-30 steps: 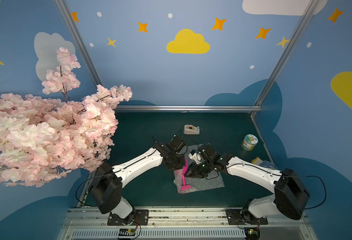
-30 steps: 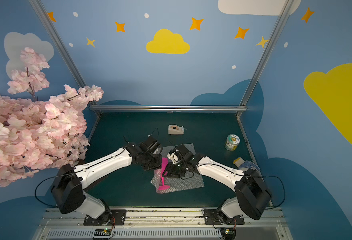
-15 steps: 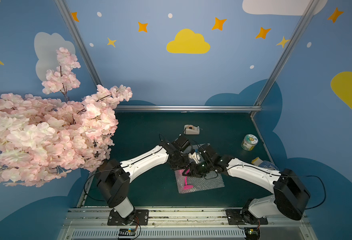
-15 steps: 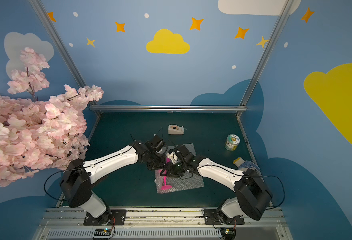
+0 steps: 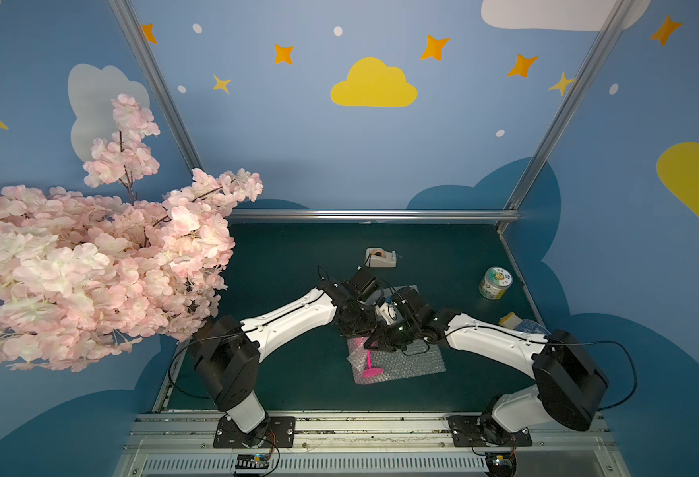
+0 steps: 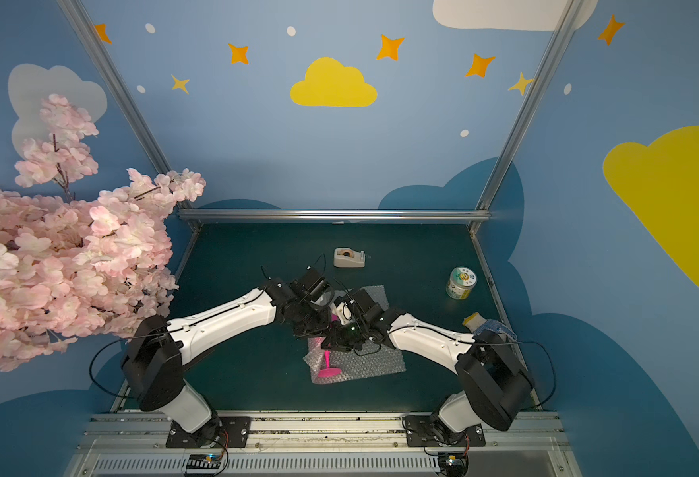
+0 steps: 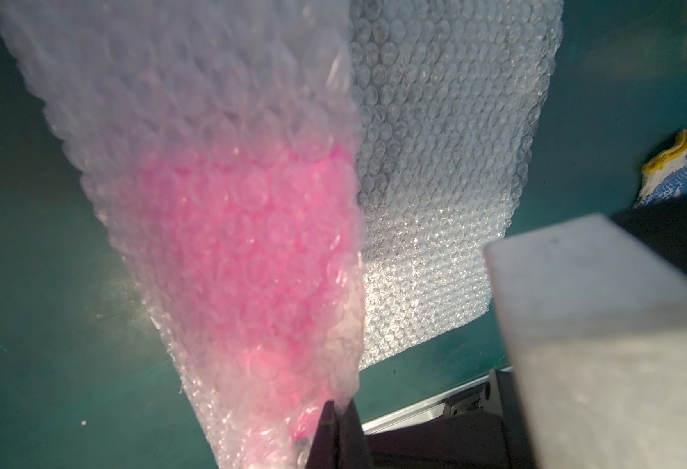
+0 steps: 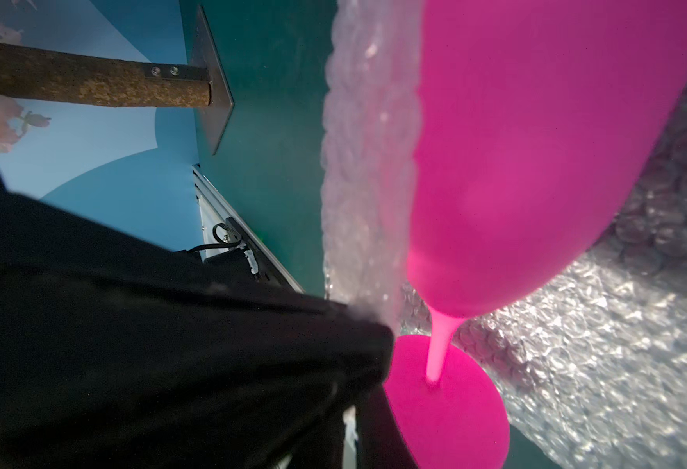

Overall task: Wrap wine glasses in bubble wrap
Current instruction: Wrap the wine glass in bubble wrap.

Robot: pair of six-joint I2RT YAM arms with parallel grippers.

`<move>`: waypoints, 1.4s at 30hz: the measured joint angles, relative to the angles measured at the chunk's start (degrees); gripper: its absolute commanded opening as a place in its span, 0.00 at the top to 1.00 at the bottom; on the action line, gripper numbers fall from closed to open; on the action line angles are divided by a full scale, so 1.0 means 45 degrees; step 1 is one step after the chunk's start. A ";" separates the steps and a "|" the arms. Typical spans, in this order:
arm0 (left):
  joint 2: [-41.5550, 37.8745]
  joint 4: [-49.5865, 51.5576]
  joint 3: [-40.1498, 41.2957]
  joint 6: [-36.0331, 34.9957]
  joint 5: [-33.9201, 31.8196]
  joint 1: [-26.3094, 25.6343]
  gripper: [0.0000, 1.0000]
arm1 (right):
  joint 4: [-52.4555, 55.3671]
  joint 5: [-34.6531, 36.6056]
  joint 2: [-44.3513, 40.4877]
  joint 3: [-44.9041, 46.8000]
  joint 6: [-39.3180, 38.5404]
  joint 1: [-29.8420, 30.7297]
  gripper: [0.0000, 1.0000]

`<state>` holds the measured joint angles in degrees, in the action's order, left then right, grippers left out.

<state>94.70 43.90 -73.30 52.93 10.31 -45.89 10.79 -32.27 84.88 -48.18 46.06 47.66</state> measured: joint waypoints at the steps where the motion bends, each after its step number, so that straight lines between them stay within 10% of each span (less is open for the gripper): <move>1: 0.0015 0.0000 0.0000 0.0005 0.0019 0.0000 0.96 | -0.0019 -0.0005 0.0015 0.0015 -0.0005 -0.0010 0.95; 7: 0.0029 0.0277 -0.0058 -0.0121 -0.0185 0.0107 0.52 | -0.0131 -0.0024 -0.0024 0.0423 -0.0015 -0.0151 0.95; 17: -0.0729 0.1059 -0.0063 -0.0704 -0.0520 0.0962 0.29 | -0.0053 -0.0087 -0.0403 0.1258 -0.0423 -0.0767 0.95; 19: -0.0903 0.1083 0.0024 -0.1001 -0.0636 0.1127 0.02 | -0.0034 -0.0102 -0.0539 0.1341 -0.0529 -0.0918 0.95; 42: 0.1054 -0.1943 0.0894 -0.2409 -0.0306 0.1321 0.01 | 0.0350 -0.0699 -0.0763 0.1787 -0.1486 -0.1919 0.83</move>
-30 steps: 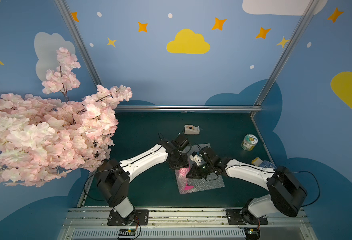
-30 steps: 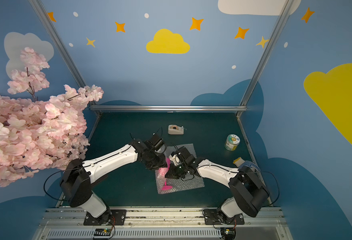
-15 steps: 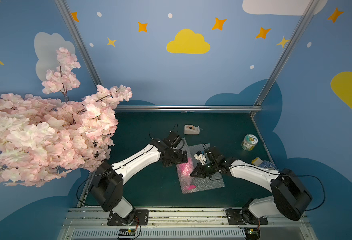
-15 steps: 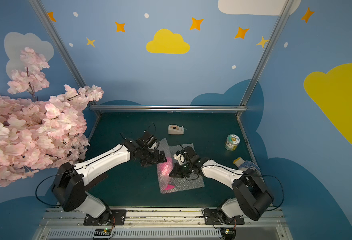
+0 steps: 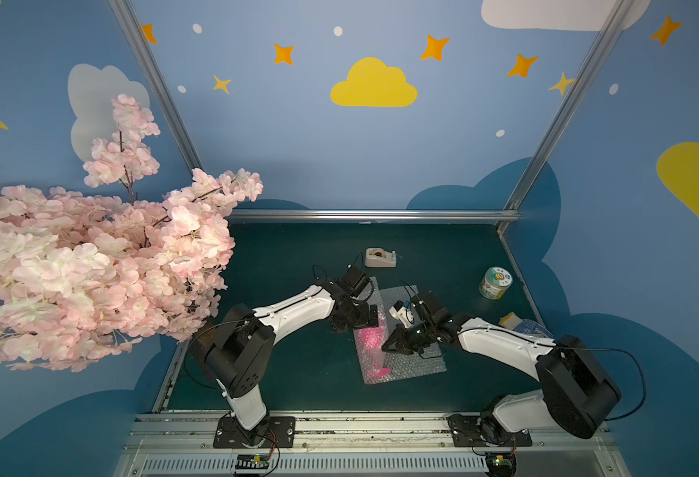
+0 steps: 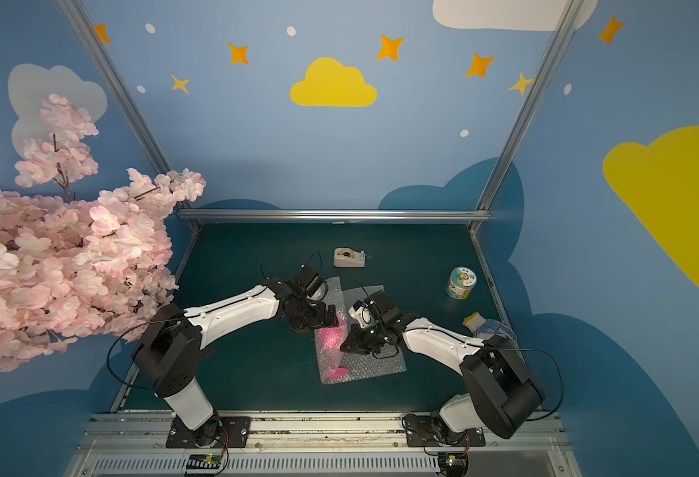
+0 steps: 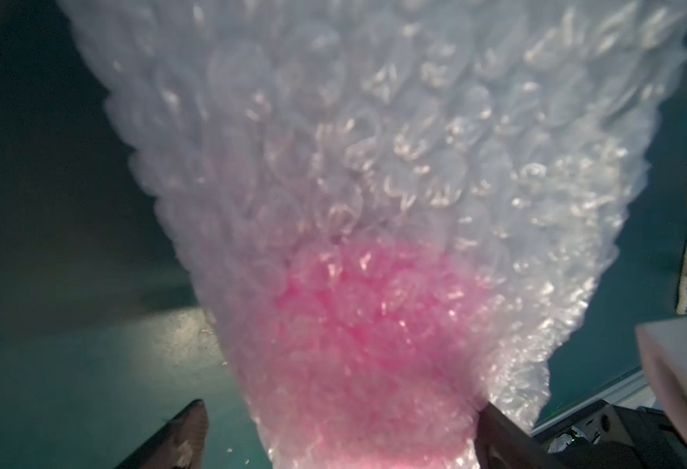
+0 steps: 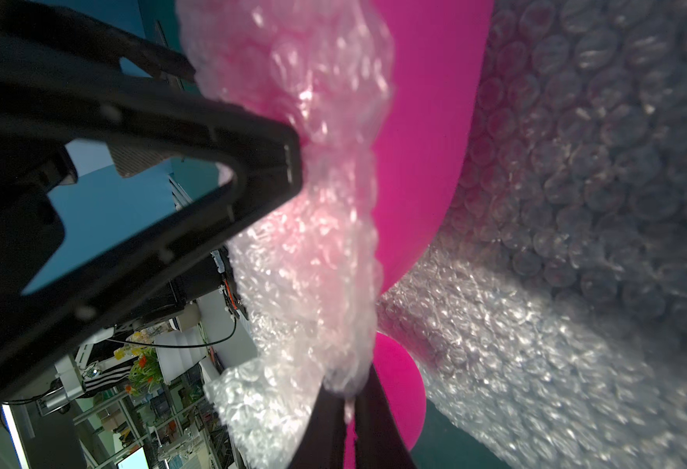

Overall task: Wrap wine glasses in bubble wrap
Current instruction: Wrap the wine glass in bubble wrap.

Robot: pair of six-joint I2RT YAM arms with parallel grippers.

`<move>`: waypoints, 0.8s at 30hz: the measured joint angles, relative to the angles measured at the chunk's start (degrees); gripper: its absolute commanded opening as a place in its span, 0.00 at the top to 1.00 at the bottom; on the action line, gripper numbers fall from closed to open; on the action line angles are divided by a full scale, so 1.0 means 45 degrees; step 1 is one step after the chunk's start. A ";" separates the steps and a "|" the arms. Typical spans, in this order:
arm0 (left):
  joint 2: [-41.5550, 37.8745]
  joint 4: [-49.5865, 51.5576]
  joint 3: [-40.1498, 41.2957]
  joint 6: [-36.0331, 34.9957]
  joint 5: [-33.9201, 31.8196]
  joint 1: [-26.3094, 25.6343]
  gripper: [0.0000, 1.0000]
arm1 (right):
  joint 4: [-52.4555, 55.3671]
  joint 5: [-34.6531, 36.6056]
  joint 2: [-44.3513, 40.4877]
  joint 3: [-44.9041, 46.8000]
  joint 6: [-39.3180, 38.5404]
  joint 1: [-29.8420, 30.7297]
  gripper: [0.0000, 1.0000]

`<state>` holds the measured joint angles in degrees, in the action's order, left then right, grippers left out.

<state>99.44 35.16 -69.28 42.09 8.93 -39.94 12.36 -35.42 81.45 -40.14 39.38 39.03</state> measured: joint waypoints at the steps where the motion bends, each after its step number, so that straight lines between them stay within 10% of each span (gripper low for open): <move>1: 0.0005 -0.0024 -0.0005 -0.0019 -0.0044 -0.0029 0.01 | 0.0121 0.0000 -0.0053 0.0000 -0.0068 -0.0015 0.80; 14: 0.0573 -0.0034 -0.0291 -0.0073 -0.0563 -0.0219 0.03 | 0.3497 0.1200 -0.4386 -0.0039 -0.0136 -0.1107 0.68; 24: 0.0665 0.0087 -0.0345 -0.0063 -0.0758 -0.0219 0.03 | 0.2118 0.1394 -0.1535 -0.0345 0.0743 0.0408 0.86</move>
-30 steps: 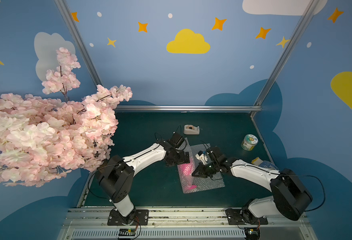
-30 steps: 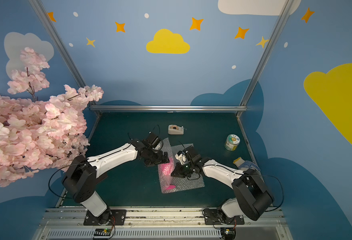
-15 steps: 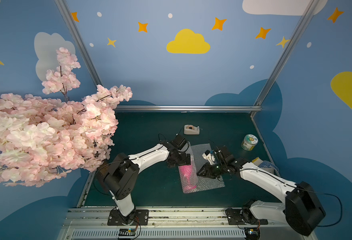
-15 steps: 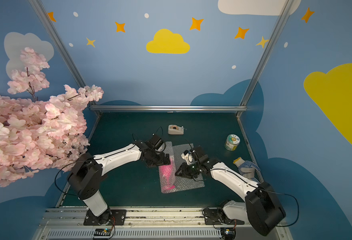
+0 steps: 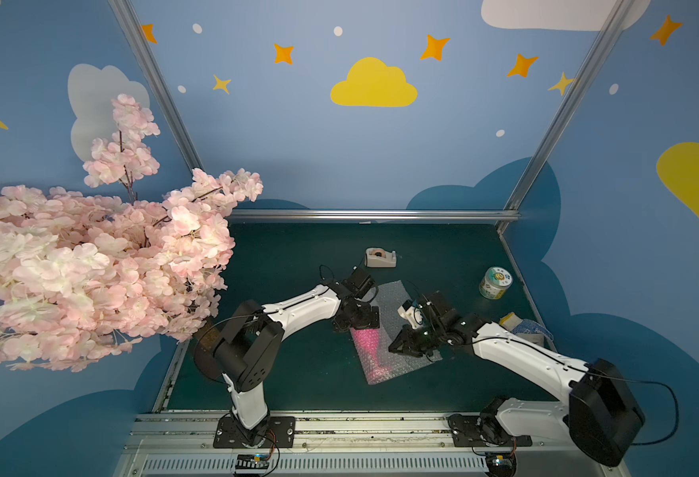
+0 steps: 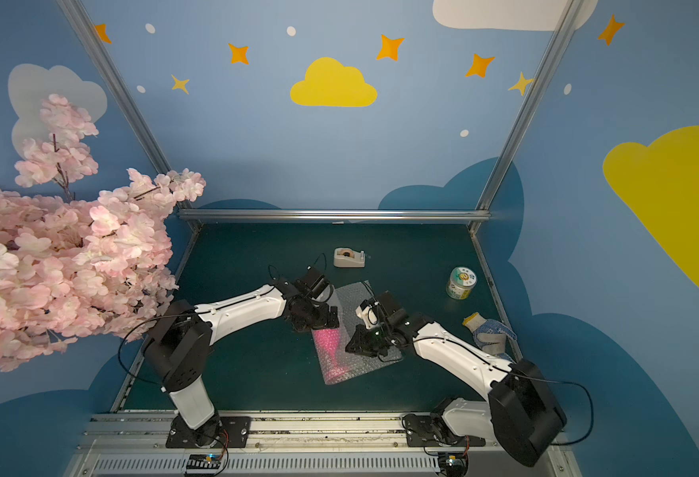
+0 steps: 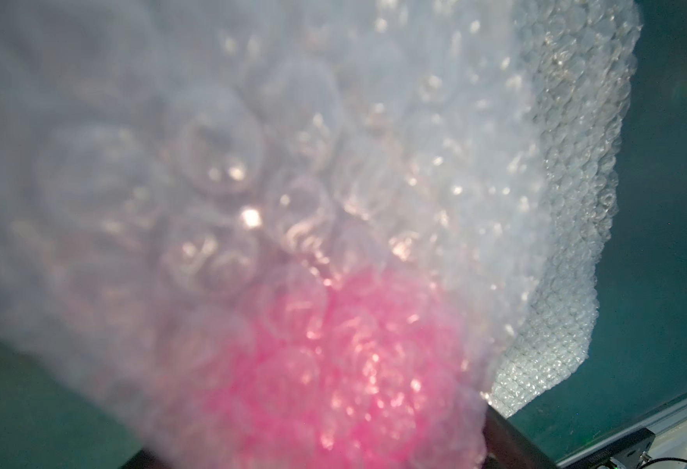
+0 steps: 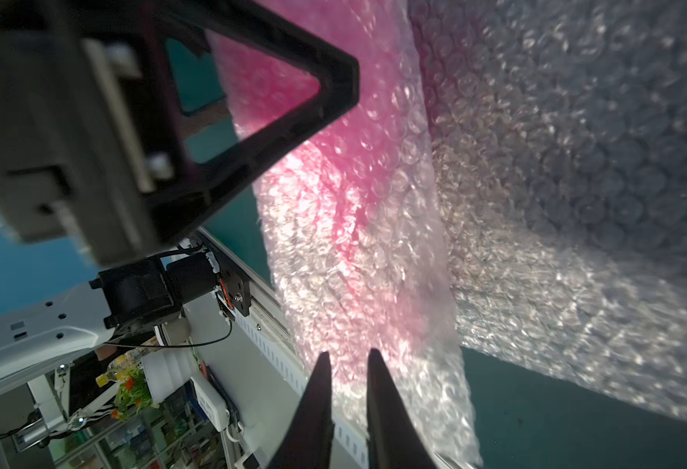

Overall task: Wrap wine glasses in bubble wrap
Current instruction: Wrap the wine glass in bubble wrap.

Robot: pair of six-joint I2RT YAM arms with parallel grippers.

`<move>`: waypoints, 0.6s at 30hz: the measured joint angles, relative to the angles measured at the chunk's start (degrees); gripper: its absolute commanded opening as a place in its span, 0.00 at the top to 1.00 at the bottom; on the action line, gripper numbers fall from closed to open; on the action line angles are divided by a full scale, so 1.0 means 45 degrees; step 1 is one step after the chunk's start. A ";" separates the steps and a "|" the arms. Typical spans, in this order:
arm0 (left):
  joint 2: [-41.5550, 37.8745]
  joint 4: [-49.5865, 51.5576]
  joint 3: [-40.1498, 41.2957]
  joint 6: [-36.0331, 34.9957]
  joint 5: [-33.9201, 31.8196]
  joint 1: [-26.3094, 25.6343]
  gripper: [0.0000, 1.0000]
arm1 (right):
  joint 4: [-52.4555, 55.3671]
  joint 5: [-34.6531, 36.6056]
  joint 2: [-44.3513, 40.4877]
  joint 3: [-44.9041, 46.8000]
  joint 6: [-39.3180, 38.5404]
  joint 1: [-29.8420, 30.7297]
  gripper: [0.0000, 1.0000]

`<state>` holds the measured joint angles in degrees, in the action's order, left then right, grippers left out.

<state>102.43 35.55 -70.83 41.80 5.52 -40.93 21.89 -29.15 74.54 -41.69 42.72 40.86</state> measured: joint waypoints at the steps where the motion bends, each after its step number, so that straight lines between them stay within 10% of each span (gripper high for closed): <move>1: 0.0000 0.0005 0.0000 0.0005 -0.0010 0.0000 0.03 | -0.0287 0.0005 0.0262 0.0107 0.0073 0.0039 0.86; 18: 0.0612 0.0398 -0.0481 0.0097 -0.0374 0.0058 0.05 | -0.2526 -0.0452 0.2259 0.1073 0.0782 0.0413 0.82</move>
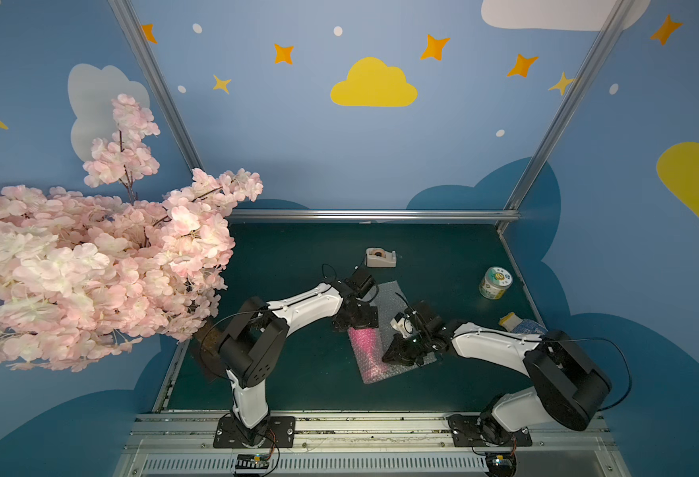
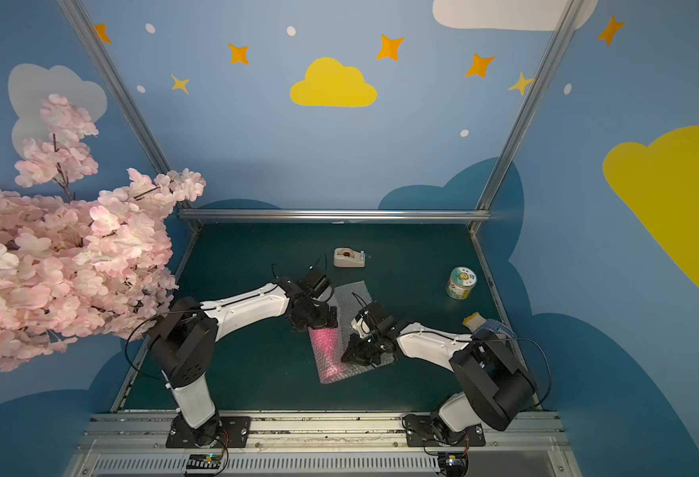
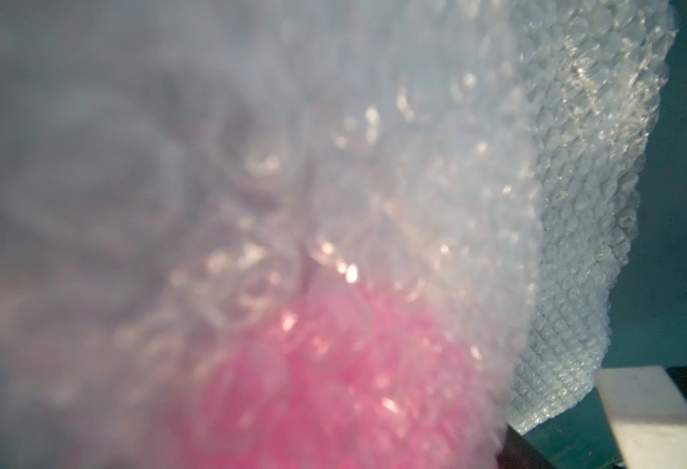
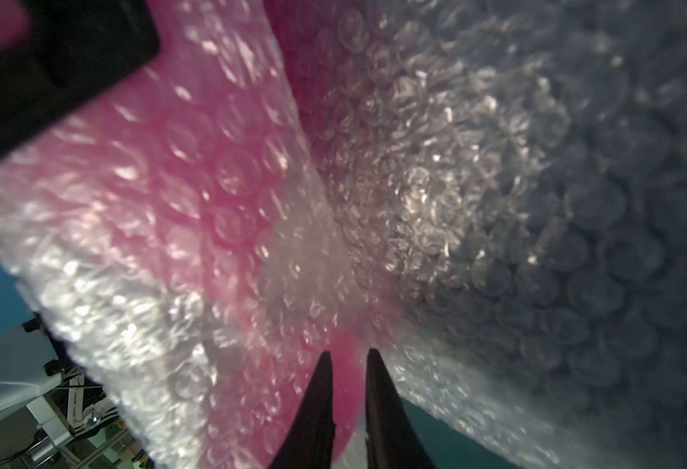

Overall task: Wrap wine glasses in bubble wrap
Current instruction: Wrap the wine glass in bubble wrap.

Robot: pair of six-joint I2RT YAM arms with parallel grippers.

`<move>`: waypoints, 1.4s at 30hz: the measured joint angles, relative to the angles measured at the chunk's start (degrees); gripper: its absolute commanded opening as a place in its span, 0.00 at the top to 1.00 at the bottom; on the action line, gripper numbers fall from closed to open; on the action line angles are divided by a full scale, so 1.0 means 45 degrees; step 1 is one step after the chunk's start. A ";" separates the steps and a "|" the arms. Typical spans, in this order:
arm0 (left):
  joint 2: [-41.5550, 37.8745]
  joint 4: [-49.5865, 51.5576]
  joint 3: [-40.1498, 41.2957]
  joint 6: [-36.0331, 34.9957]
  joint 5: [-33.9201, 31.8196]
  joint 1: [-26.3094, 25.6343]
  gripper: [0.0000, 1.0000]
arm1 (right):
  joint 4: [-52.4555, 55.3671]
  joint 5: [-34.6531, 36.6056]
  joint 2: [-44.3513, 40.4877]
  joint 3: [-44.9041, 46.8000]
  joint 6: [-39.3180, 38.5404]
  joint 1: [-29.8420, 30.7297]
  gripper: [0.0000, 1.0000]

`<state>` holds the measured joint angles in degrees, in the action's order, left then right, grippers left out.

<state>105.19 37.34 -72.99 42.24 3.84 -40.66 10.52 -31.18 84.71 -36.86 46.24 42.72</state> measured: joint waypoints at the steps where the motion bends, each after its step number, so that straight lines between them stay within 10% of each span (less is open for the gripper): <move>1: 0.0112 0.0083 -0.0121 0.0010 -0.0078 -0.0010 0.05 | 0.0029 -0.0044 0.0000 0.0000 0.0000 0.0000 0.81; 10: 0.1010 0.1389 -0.1462 0.0588 -0.1326 -0.0287 0.08 | 0.1127 -0.0413 -0.1758 -0.0019 -0.0160 -0.0806 0.71; 16: 0.1812 0.2511 -0.2613 0.0801 -0.1996 -0.0612 0.08 | 0.1695 0.0053 -0.2977 -0.0442 -0.0733 -0.0631 0.45; 24: 0.2803 0.3983 -0.4002 0.0903 -0.1962 -0.0656 0.08 | 0.0933 0.3507 -0.4595 -0.0340 -0.1603 0.2006 0.34; 26: 0.2968 0.4216 -0.4197 0.0908 -0.1831 -0.0617 0.08 | 0.0976 0.5032 -0.4702 -0.0287 -0.1690 0.2773 0.16; 42: 0.3648 0.5406 -0.5110 0.0903 -0.0981 -0.0214 0.08 | 0.0991 0.9403 -0.1069 -0.2157 -0.2268 0.6086 0.16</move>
<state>121.60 61.67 -95.98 46.30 -0.58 -41.63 14.98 11.14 79.90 -46.57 36.03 70.11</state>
